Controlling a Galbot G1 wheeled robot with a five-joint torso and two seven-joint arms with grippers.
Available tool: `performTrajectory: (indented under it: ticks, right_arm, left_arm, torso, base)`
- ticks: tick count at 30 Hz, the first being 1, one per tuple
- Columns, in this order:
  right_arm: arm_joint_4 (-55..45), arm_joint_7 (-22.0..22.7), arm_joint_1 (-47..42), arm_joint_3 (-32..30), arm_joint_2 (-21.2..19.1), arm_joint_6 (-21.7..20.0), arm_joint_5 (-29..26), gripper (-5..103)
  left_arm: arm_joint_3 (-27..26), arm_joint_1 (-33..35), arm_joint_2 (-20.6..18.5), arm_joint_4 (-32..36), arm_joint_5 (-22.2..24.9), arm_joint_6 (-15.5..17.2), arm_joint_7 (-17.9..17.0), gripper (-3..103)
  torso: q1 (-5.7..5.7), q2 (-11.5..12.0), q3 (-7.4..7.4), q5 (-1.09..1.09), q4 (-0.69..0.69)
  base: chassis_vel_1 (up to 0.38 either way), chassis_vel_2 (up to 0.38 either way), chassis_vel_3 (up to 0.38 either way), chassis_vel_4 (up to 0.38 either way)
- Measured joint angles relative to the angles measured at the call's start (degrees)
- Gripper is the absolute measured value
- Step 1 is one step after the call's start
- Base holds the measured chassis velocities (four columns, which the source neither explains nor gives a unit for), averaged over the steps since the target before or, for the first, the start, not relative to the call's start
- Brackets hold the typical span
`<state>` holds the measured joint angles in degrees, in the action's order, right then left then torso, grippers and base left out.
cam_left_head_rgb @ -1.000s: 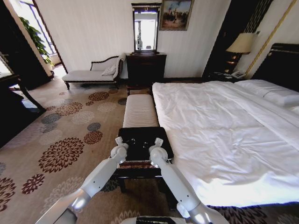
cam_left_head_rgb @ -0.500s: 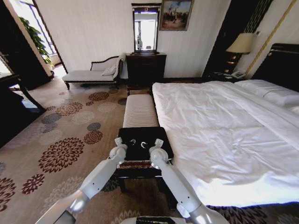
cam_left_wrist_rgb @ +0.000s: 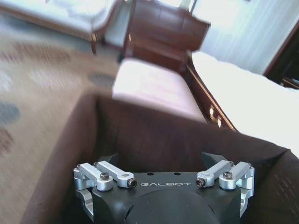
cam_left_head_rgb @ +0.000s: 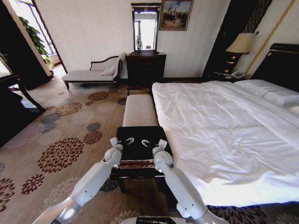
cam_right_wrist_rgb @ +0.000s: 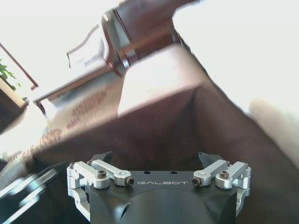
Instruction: Fold the clothes on the bed and place them into the basket.
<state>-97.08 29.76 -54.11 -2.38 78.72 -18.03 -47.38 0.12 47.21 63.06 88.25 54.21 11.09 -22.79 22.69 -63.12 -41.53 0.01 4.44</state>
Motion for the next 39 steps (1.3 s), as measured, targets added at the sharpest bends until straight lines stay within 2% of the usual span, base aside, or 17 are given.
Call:
performTrajectory:
  ticks: [1, 3, 7, 14, 18, 19, 20, 23, 25, 28, 30, 31, 33, 34, 36, 37, 39]
  right_arm:
    - [0.0, 0.0, 0.0, 0.0, 0.0, 0.0, 0.0, 100]
    - [-1.2, -1.9, -1.4, -1.2, -0.8, 1.8, 2.0, 100]
    - [-2.7, -2.4, -2.9, -2.4, -1.9, 2.3, 2.0, 100]
    - [-4.7, -2.5, -5.2, -3.3, -2.4, 2.4, 3.2, 100]
    - [-6.5, -4.8, -7.2, -5.2, -3.6, 4.6, 8.0, 100]
    - [-6.7, -6.1, -8.0, -5.9, -4.1, 5.9, 10.7, 100]
    - [-6.7, -6.1, -8.0, -5.9, -4.1, 5.9, 10.7, 100]
    - [-7.0, -9.6, -10.2, -8.5, -5.6, 9.4, 17.0, 100]
    - [-7.0, -10.0, -10.6, -9.0, -5.8, 9.9, 17.6, 100]
    - [-7.9, -11.5, -13.4, -12.0, -6.4, 12.3, 20.5, 100]
    - [-8.1, -11.9, -14.3, -12.8, -6.5, 12.8, 21.4, 100]
    - [-8.4, -13.0, -16.5, -14.8, -6.6, 14.5, 24.4, 100]
    - [-8.5, -14.5, -19.8, -18.1, -6.6, 17.2, 28.9, 100]
    - [-8.5, -14.5, -19.8, -18.1, -6.6, 17.2, 28.9, 100]
    - [-8.5, -16.1, -23.3, -22.2, -6.5, 20.2, 32.4, 100]
    - [-8.5, -16.1, -23.3, -22.2, -6.5, 20.2, 32.4, 100]
    - [-9.0, -17.4, -26.2, -25.8, -6.4, 22.5, 33.9, 100]
  left_arm:
    - [0.0, 0.0, 0.0, 0.0, 0.0, 0.0, 0.0, 100]
    - [-2.0, 2.9, -1.1, 2.6, -3.3, -0.8, 0.4, 100]
    - [-3.0, 5.9, -2.5, 7.4, -2.9, -0.8, 1.3, 100]
    - [-2.0, 5.8, -2.1, 10.3, -4.6, -1.0, 1.9, 100]
    - [-3.9, 7.6, -4.0, 15.9, -9.6, -2.8, 1.9, 100]
    - [-5.1, 8.6, -4.8, 16.9, -11.5, -3.8, 1.9, 100]
    - [-5.1, 8.6, -4.8, 16.9, -11.5, -3.8, 1.9, 100]
    - [-10.5, 13.2, -7.0, 19.6, -16.5, -6.8, 2.1, 100]
    - [-11.5, 14.0, -7.3, 20.1, -17.1, -7.1, 2.1, 100]
    - [-19.3, 21.1, -8.0, 23.7, -20.3, -8.8, 3.0, 100]
    - [-21.0, 23.0, -8.0, 24.3, -21.0, -9.3, 3.2, 100]
    - [-24.9, 28.3, -7.5, 25.7, -23.1, -10.7, 4.1, 100]
    - [-29.4, 34.9, -6.3, 26.8, -26.3, -13.1, 5.3, 100]
    - [-29.4, 34.9, -6.3, 26.8, -26.3, -13.1, 5.3, 100]
    - [-33.6, 40.8, -3.5, 28.5, -28.6, -15.4, 6.7, 100]
    - [-33.6, 40.8, -3.5, 28.5, -28.6, -15.4, 6.7, 100]
    - [-36.1, 45.1, -0.7, 29.8, -29.9, -16.9, 7.8, 100]
  torso:
    - [0.0, 0.0, 0.0, 0.0, 0.0]
    - [0.0, 0.0, 0.0, -0.01, 0.0]
    - [-0.01, 0.0, 0.01, 0.0, -0.01]
    - [0.0, 0.0, 0.0, -0.01, 0.03]
    - [0.0, 0.0, 0.01, -0.01, 0.02]
    - [-0.01, 0.0, 0.01, -0.01, 0.02]
    - [-0.01, 0.0, 0.01, -0.01, 0.02]
    - [-0.01, 0.0, 0.01, -0.02, 0.01]
    - [0.0, 0.0, 0.0, -0.01, 0.01]
    - [0.0, 0.0, 0.01, -0.02, 0.03]
    - [0.0, 0.0, 0.01, -0.01, 0.01]
    - [-0.01, 0.0, 0.01, -0.01, 0.0]
    - [-0.01, 0.0, 0.01, -0.02, -0.02]
    - [-0.01, 0.0, 0.01, -0.02, -0.02]
    - [-0.01, 0.0, 0.02, -0.02, 0.02]
    - [-0.01, 0.0, 0.02, -0.02, 0.02]
    - [-0.01, 0.0, 0.01, 0.0, 0.01]
  base:
    - [0.0, 0.0, 0.0, 0.0]
    - [0.0, 0.0, 0.0, 0.0]
    - [0.0, 0.0, 0.0, 0.0]
    - [0.0, 0.0, 0.0, 0.0]
    - [0.0, 0.0, 0.0, 0.0]
    - [0.0, 0.0, 0.0, 0.0]
    - [0.0, 0.0, 0.0, 0.0]
    - [0.0, 0.0, 0.0, 0.0]
    - [0.0, 0.0, 0.0, 0.0]
    - [0.0, 0.0, 0.0, 0.0]
    - [0.0, 0.0, 0.0, 0.0]
    - [0.0, 0.0, 0.0, 0.0]
    - [0.0, 0.0, 0.0, 0.0]
    - [0.0, 0.0, 0.0, 0.0]
    - [0.0, 0.0, 0.0, 0.0]
    - [0.0, 0.0, 0.0, 0.0]
    - [0.0, 0.0, 0.0, 0.0]
